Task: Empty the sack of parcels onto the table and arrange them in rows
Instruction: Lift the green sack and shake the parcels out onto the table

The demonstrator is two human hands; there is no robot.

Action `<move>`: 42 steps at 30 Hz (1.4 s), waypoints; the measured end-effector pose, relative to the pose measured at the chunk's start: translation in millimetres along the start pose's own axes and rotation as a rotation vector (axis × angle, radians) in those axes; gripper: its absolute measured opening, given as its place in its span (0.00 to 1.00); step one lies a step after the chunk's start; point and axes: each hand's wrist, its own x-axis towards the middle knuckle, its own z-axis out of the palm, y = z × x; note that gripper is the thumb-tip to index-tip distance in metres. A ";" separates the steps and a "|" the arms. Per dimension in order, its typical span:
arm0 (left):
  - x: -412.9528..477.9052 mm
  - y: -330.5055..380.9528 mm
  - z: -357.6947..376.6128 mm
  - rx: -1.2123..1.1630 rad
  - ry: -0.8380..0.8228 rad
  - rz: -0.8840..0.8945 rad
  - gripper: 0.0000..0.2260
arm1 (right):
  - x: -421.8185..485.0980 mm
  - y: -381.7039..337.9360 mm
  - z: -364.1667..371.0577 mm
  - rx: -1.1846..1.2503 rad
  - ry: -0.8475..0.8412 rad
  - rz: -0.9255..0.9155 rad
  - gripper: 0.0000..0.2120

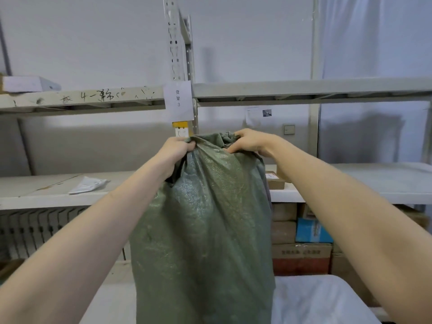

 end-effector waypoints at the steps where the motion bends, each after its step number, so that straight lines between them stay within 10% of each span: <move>1: 3.6 0.9 0.5 -0.049 0.036 -0.032 0.04 | -1.1 -7.1 0.7 -0.085 0.068 -0.012 0.29; 6: 10.9 21.2 4.0 -0.311 0.167 -0.118 0.04 | 13.3 -27.7 36.2 -0.044 0.546 -0.115 0.16; 14: 26.6 52.3 -11.5 -0.538 0.248 0.285 0.11 | 9.8 -70.9 32.9 0.282 0.969 -0.588 0.14; 20: 24.4 24.2 -18.5 -0.110 0.090 0.093 0.02 | 27.7 -39.5 36.0 0.074 0.740 -0.310 0.13; 27: 12.4 45.9 -1.8 0.263 -0.002 0.080 0.51 | 15.9 -44.2 11.8 -0.351 0.814 -0.298 0.14; 33: 30.9 21.2 5.3 0.258 0.143 0.065 0.20 | -1.6 -37.9 12.0 0.166 0.330 -0.515 0.24; 37: 7.1 26.8 4.3 0.058 0.134 -0.064 0.14 | 1.1 12.9 15.5 -0.393 0.359 -0.174 0.38; 42: 12.0 29.2 6.6 0.042 0.115 -0.090 0.18 | 0.1 24.8 40.0 -0.413 0.800 -0.951 0.30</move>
